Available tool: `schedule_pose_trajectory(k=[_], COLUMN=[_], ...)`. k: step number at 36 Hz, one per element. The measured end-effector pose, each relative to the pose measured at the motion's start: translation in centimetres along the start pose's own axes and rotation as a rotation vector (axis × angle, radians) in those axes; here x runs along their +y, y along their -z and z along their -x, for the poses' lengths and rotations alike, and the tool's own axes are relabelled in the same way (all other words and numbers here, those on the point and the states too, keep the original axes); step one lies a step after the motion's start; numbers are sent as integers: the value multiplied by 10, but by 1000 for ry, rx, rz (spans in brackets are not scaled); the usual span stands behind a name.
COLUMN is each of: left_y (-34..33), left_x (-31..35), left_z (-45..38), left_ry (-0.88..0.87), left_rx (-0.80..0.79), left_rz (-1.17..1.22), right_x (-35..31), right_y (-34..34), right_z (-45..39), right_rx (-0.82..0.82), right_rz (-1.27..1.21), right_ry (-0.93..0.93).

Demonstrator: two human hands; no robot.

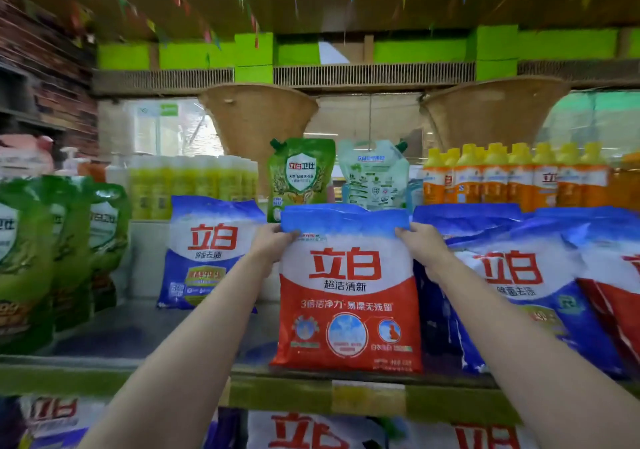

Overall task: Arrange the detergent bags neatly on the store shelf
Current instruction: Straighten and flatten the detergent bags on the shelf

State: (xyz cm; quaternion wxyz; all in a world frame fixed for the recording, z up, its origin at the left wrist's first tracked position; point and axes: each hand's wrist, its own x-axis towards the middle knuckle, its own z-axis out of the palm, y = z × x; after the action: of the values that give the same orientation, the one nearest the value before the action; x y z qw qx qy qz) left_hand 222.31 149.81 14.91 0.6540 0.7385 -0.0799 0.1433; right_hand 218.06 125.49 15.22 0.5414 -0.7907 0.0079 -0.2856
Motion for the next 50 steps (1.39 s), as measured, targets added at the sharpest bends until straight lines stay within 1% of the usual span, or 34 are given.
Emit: schedule_pose_trajectory(k=[2, 6, 8, 10, 12, 14, 16, 19, 23, 26, 27, 29, 31, 32, 33, 36, 37, 40, 42, 46, 48, 50], left_y=[-1, 0, 1, 0, 0, 2, 4, 9, 16, 22, 24, 25, 23, 20, 17, 5, 3, -4, -6, -7, -7, -8], left_x=[-1, -1, 0, -1, 0, 2, 3, 11, 26, 27, 25, 21, 19, 18, 18, 23, 26, 36, 35, 18, 18, 20], left_z=[-2, -5, -5, -7, -6, -5, -4, -2, 4, 5, 6, 11, 18, 19, 19, 19, 18, 18, 14, 11, 13, 11], left_ry=[25, 2, 17, 69, 110, 111, 86, 42, 45, 55, 71, 112, 94, 53, -7, -177, -211, -323, -350, -326, -325, -279], left_rx=[-4, 2, 4, -16, -54, -114, -162, -221, -313, -309, -312, -367, -394, -370, -311, -35, 22, 77, 105, 122, 141, 177], left_rz=[-4, 25, 95, 206, 331, 388, 384, 359, 337, 300, 305, 364, 424, 422, 385, 255, 258, 331, 288, 207, 148, 110], right_x=[4, 3, 2, -2, -4, -9, -10, -9, -11, -19, -24, -30, -32, -30, -28, -28, -30, -41, -40, -17, -9, -7], right_y=[0, 3, 2, 0, -3, -6, -7, -5, -2, 0, 0, 2, 3, 4, 4, 10, 12, 18, 18, 10, 6, 4], right_z=[0, 9, 10, 14, 15, 16, 14, 12, 14, 14, 15, 13, 12, 12, 11, 14, 15, 16, 17, 19, 11, -1], right_rx=[11, 18, 1, -2, -25, -16, 1, -24, -70, -82, -84, -87, -86, -81, -78, -88, -97, -83, -57, -29, -6, 35], right_rz=[-4, -79, -185, -262, -317, -370, -410, -503, -619, -692, -700, -690, -678, -664, -641, -598, -601, -586, -567, -473, -387, -266], right_ry=[9, 62, 48, -3, -23, -27, -21, -2, -4, 17, 27, 49, 48, 41, 34, 28, 40, 90, 94, 80, 64, 14])
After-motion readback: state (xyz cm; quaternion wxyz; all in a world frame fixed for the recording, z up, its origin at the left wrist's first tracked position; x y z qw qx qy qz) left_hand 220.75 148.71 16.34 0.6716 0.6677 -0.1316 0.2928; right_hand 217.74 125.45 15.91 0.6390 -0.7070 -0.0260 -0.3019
